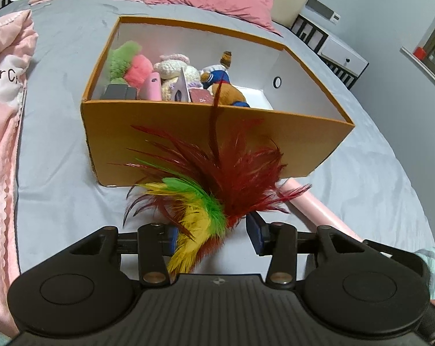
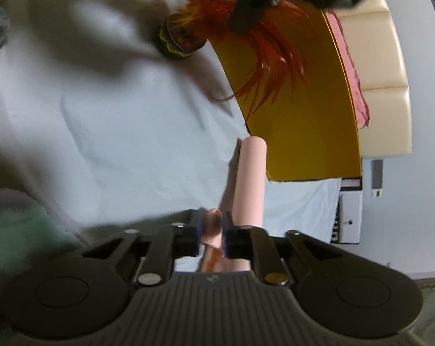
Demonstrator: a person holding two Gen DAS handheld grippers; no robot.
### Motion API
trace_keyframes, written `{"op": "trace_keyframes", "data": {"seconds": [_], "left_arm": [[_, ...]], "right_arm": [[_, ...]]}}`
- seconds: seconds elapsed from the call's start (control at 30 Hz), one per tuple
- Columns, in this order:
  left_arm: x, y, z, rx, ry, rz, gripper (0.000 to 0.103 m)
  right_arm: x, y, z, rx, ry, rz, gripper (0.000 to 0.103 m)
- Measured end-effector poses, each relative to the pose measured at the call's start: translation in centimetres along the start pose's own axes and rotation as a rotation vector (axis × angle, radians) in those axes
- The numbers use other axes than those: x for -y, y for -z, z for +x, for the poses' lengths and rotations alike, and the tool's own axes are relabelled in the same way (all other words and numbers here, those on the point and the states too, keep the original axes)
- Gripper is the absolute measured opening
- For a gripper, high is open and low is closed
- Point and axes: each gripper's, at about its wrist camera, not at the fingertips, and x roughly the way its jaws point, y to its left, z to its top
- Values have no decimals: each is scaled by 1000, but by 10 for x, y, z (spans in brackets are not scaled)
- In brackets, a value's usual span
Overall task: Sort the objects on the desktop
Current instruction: 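Lift the feather duster and pink straightener with both grippers toward the box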
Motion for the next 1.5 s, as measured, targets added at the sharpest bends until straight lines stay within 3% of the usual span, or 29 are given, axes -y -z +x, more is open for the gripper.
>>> {"op": "trace_keyframes", "data": {"seconds": [0.2, 0.3, 0.43, 0.63, 0.83, 0.9, 1.07, 1.23, 1.4, 1.47, 1.5], "left_arm": [[2, 0, 0, 7, -1, 7, 52], [2, 0, 1, 7, -4, 4, 52], [1, -1, 2, 9, -3, 0, 52], [1, -2, 5, 0, -10, -1, 52], [1, -3, 8, 9, -27, -8, 52], [-1, -4, 7, 24, -33, -20, 52], [0, -8, 13, 49, -74, -18, 58], [16, -10, 30, 51, -143, 91, 58], [21, -10, 34, 70, -170, 124, 58], [23, -8, 33, 74, -167, 141, 49], [24, -8, 32, 76, -168, 152, 36]], "right_arm": [[46, 10, -17, 87, -55, 218, 6], [72, 24, -23, 106, -190, 432, 5], [120, 49, -1, 63, -391, 701, 5], [158, 96, 38, 11, -583, 990, 6], [161, 108, 70, -49, -745, 1103, 25], [160, 111, 79, -76, -738, 1138, 23], [159, 121, 88, -47, -814, 1252, 18], [159, 128, 88, -20, -860, 1323, 15], [164, 138, 82, 3, -891, 1359, 13], [164, 140, 81, 13, -896, 1375, 13], [165, 142, 80, 18, -895, 1377, 13]]}}
